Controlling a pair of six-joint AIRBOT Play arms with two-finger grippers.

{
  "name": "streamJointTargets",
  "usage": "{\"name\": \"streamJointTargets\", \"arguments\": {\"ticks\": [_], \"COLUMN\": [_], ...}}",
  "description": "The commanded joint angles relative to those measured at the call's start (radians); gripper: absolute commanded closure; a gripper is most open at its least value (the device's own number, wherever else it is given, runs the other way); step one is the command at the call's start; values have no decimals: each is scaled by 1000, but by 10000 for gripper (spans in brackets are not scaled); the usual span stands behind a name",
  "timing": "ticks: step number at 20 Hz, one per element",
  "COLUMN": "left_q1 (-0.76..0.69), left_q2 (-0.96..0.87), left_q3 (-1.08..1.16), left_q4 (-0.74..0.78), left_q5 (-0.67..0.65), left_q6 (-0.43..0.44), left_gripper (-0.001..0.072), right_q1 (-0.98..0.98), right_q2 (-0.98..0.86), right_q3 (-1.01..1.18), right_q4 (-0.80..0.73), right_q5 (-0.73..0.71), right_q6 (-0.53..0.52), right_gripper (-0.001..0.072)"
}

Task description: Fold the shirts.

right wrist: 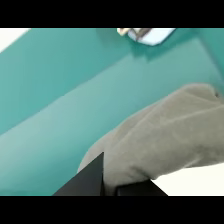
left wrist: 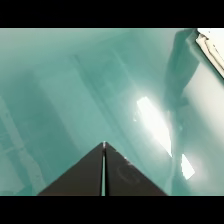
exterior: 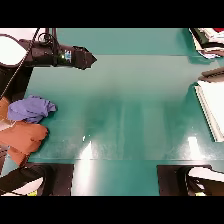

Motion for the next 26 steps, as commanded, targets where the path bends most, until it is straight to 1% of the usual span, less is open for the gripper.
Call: {"name": "streamJointTargets", "arguments": {"ticks": [1, 3, 8, 10, 11, 12, 13, 15, 16, 18, 19, 20, 23, 24, 26], "left_q1": [-1, -1, -1, -1, -1, -1, -1, -1, -1, -1, -1, -1, -1, -1, -1], "left_q2": [-7, -11, -11, -11, -11, -11, -11, -11, -11, -11, -11, -11, -11, -11, -11], "left_q3": [0, 0, 0, 0, 0, 0, 0, 0, 0, 0, 0, 0, 0, 0, 0], "left_q4": [6, 6, 6, 6, 6, 6, 6, 6, 6, 6, 6, 6, 6, 6, 6], "left_q5": [3, -2, -8, -12, -14, -15, -15, -14, -14, -16, -16, -16, -14, -12, -9], "left_q6": [2, 2, 3, 10, 10, 10, 10, 10, 10, 11, 11, 10, 10, 10, 9], "left_gripper": [677, 677, 677, 677, 677, 677, 677, 677, 677, 677, 677, 677, 677, 677, 677], "right_q1": [-57, -97, -124, -124, -124, -124, -124, -124, -124, -124, -124, -124, -84, -50, 50], "right_q2": [67, 84, 94, 94, 94, 94, 94, 94, 94, 97, 100, 106, 142, 157, 177], "right_q3": [0, 0, -3, -3, -3, -3, -3, -3, -3, -3, -3, -3, -2, -2, -2], "right_q4": [-1, -13, -272, -348, -380, -417, -451, -499, -523, -582, -583, -575, -464, -428, -362], "right_q5": [90, 157, 320, 370, 393, 415, 428, 461, 472, 488, 486, 481, 430, 416, 398], "right_q6": [0, 18, 99, 128, 147, 170, 192, 220, 238, 266, 267, 269, 274, 274, 274], "right_gripper": [699, 698, 697, 696, 693, 671, 610, 601, 504, 172, 102, 102, 106, 136, 139]}}
